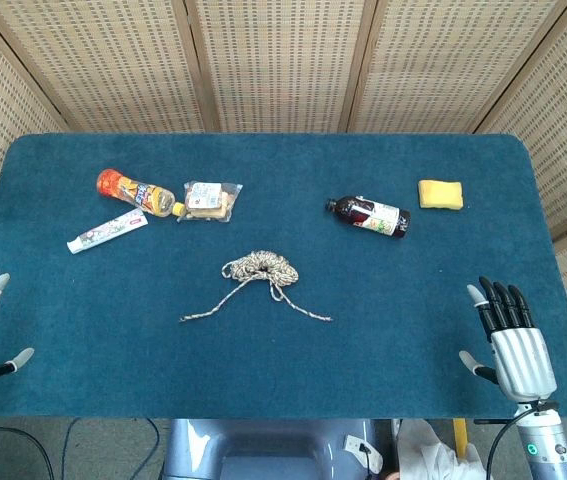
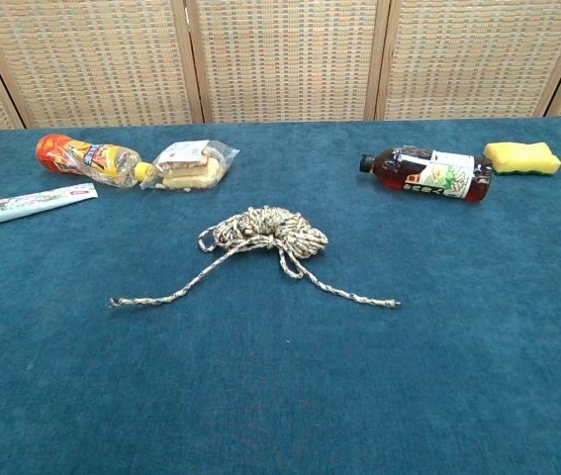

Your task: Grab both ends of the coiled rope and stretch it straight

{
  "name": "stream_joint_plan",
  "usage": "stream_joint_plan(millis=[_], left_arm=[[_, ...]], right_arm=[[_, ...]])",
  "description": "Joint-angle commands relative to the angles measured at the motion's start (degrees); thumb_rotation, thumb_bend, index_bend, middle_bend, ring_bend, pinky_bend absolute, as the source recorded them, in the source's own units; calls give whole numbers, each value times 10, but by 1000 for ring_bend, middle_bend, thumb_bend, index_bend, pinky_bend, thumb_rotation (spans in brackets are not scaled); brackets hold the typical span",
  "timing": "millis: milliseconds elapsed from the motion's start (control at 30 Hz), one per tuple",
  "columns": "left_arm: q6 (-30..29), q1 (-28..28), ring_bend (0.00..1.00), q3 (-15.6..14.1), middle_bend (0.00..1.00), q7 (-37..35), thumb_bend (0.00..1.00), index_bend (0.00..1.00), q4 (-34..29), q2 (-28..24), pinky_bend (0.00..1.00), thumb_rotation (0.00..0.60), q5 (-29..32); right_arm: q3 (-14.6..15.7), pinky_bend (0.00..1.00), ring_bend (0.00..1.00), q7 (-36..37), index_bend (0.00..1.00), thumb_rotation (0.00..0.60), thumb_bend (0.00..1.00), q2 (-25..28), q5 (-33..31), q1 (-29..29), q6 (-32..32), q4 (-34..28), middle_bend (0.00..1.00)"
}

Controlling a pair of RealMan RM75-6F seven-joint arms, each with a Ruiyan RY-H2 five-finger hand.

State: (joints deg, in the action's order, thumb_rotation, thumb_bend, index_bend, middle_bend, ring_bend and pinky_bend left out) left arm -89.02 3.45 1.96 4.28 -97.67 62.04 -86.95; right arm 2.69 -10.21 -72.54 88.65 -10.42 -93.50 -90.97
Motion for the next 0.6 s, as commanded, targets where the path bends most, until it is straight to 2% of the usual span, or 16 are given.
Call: stream_joint_plan(millis=[33, 133, 267, 367, 433, 533, 600], left_arm=[[0, 0, 0, 0, 0, 0, 0, 0, 0, 0, 0, 600, -1], [-1, -1, 0, 0, 0, 1, 0, 0, 0, 1, 0, 600, -1], [-1, -1, 0, 1, 0, 8, 0, 0, -1, 2, 0, 600, -2], [0, 0, 0, 1, 0, 12, 0, 0, -2, 4, 0, 600, -2], [3, 1, 0, 3, 0, 15, 0, 0, -4, 4, 0, 600, 1], [11, 5, 0, 6, 0, 19, 0, 0, -5, 5, 0, 600, 9], [17, 7, 0, 8, 0, 22, 0, 0, -4, 6, 0, 600, 15]], right_arm=[[-3, 0, 0, -3, 0, 600, 0, -3, 7, 2, 3, -2, 0], [-6, 0, 0, -11, 0, 600, 0, -10, 13, -1, 10, -4, 0], [-11, 0, 0, -19, 2, 600, 0, -16, 22, -24, 51, -22, 0], [-25, 0, 0, -32, 148, 600, 0, -19, 19, -54, 99, -45, 0], [-46, 0, 0, -53, 265, 600, 40, -30, 6, -83, 139, -61, 0], [-76, 0, 0, -44, 358, 600, 166, -43, -57, -127, 227, -103, 0], [-103, 0, 0, -46, 371, 600, 218, -56, -118, -157, 281, -117, 0]])
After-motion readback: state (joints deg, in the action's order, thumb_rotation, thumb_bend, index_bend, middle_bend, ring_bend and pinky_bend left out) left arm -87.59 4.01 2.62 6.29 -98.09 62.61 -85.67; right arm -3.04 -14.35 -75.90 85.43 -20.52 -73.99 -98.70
